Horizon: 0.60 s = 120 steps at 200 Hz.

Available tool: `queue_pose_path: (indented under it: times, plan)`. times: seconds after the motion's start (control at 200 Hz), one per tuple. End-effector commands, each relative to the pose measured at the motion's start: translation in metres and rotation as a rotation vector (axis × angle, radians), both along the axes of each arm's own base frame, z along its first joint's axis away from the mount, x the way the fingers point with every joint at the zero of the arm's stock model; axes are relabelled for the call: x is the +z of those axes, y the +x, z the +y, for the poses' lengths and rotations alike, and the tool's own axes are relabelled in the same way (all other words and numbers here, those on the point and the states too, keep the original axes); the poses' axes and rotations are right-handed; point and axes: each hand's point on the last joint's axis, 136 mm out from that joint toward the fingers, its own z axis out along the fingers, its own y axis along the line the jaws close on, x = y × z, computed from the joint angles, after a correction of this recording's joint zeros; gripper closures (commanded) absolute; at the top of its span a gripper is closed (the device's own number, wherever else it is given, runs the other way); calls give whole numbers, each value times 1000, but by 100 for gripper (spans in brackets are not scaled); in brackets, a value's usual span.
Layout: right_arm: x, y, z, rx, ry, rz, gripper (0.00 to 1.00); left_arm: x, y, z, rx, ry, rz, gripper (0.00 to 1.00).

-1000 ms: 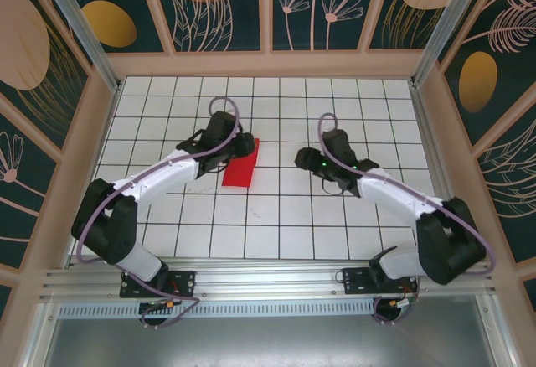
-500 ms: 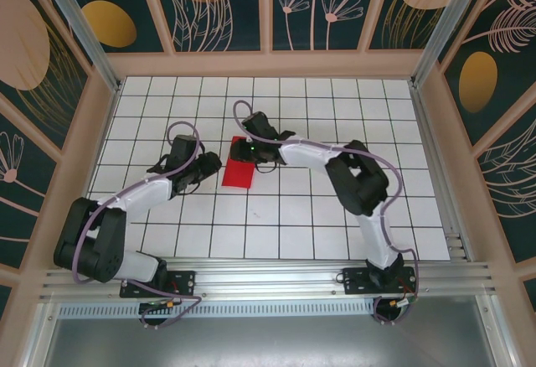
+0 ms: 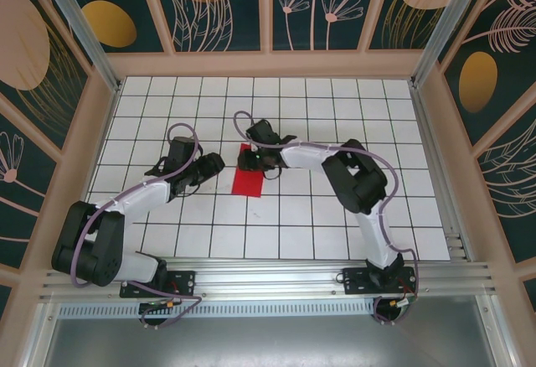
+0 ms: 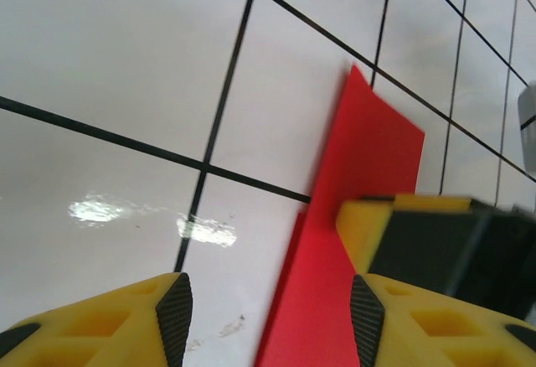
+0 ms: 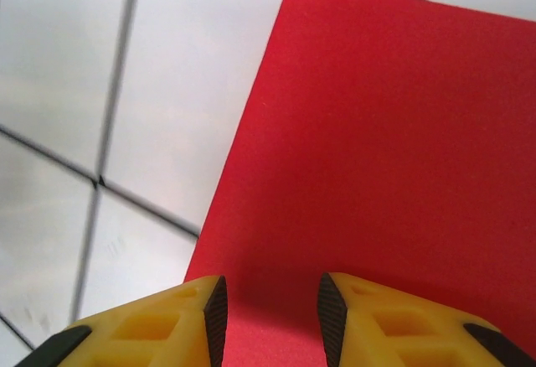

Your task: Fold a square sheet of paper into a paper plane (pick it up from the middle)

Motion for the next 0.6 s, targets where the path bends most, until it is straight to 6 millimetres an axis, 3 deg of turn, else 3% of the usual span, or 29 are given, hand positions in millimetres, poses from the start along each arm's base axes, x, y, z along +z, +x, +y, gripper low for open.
queue_pose_path:
  times: [0.0,0.14,0.235,0.355,0.48,0.595]
  plan:
    - [-18,-40,-50,62,-133,72,63,10,0,-17,-90,-49,-42,45]
    - [2,-52,-71,51,-67,54,63,14,-5,-42,-161,-90,-50,47]
    - [35,-48,-71,-13,46,17,61,15,-11,-65,-220,-119,-48,49]
    - [70,-47,-81,-140,149,-39,51,18,-22,-95,-292,-173,-47,53]
    - [77,-54,-112,-284,168,-48,37,20,-31,-120,-359,-228,-46,58]
    - [74,-60,-136,-371,186,-25,34,14,-35,-135,-399,-227,-26,62]
